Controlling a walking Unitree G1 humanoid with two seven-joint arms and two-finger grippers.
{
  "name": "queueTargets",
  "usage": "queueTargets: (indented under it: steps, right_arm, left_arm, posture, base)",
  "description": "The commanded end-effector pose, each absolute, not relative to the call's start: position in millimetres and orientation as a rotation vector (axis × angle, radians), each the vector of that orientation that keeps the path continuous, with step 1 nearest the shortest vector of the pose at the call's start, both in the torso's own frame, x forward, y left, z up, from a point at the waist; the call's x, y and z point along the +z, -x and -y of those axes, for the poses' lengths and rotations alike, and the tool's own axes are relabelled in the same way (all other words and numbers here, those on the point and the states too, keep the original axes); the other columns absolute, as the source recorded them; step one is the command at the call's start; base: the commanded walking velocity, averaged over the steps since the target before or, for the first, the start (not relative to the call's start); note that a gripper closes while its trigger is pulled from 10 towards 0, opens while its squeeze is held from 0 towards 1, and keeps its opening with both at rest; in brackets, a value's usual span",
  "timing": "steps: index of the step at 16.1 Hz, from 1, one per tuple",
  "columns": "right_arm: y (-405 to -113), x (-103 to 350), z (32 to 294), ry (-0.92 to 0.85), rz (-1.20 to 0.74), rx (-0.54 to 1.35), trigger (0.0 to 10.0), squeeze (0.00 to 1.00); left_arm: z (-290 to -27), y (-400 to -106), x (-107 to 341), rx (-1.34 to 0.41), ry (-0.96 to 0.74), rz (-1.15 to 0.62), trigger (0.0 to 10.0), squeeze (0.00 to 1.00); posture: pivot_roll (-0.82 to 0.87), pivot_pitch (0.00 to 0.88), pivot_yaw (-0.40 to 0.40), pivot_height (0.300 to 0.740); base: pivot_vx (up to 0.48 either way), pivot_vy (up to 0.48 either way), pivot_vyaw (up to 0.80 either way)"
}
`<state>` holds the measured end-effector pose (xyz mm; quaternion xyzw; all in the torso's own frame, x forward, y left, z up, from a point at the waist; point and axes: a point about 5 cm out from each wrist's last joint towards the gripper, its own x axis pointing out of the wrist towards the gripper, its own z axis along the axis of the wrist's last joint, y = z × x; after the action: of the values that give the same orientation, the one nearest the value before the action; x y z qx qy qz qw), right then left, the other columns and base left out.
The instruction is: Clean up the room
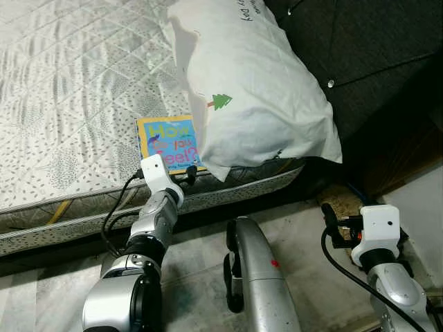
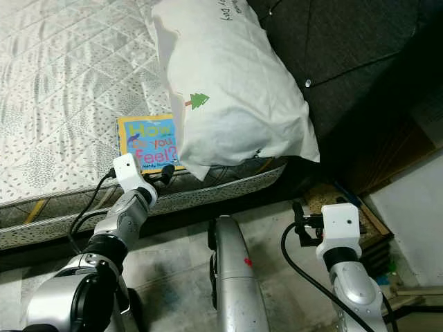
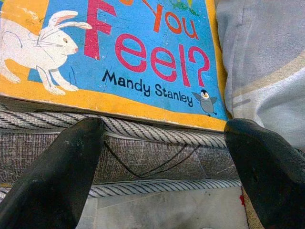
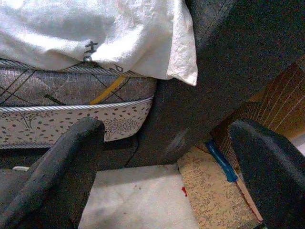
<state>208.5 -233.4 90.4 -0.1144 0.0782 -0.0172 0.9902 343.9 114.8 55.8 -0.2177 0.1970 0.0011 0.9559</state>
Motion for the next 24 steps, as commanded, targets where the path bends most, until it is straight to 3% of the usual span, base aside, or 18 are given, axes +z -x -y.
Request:
queueTargets:
  steps: [1,7,20,21,22,24]
  right_arm:
    - [-204.3,86.5,237.4,0.236,-0.176,-0.051,10.0,0.0]
    - [-205.1,85.6,237.2,0.235,-0.176,-0.053,10.0,0.0]
    - [-216.2,80.0,228.8,0.211,-0.157,-0.049,10.0,0.0]
    - [-217.9,79.9,227.8,0.209,-0.154,-0.049,10.0,0.0]
    - [-224.3,78.1,223.9,0.197,-0.143,-0.051,10.0,0.0]
    - [-231.5,76.0,219.7,0.186,-0.133,-0.05,10.0,0.0]
  left_arm:
    - [-116.3,-345.8,57.2,0.013,0.443,-0.396,10.0,1.0]
    - [-122.6,-348.6,59.7,0.017,0.428,-0.391,10.0,1.0]
    - [-63.2,-318.6,40.7,-0.192,0.355,-0.469,10.0,1.0]
    - [-63.1,-316.8,39.1,-0.194,0.349,-0.477,10.0,0.93]
    - [-67.4,-310.3,34.7,-0.187,0.327,-0.478,10.0,0.62]
    - [-77.2,-306.7,36.0,-0.169,0.277,-0.434,10.0,0.36]
  posture:
    - [-0.21,0.217,-0.085,0.563]
    - [-0.21,0.215,-0.084,0.563]
    - [-0.16,0.181,-0.054,0.563]
    - [-0.16,0.181,-0.054,0.563]
    - [-0.13,0.158,-0.042,0.563]
    - [-0.11,0.134,-0.033,0.563]
  base:
    - [0.0,0.0,0.0]
    - [0.0,0.0,0.0]
    - [0.0,0.0,0.0]
    - [0.0,0.0,0.0]
    - [0.0,0.0,0.0]
    - [0.0,0.0,0.0]
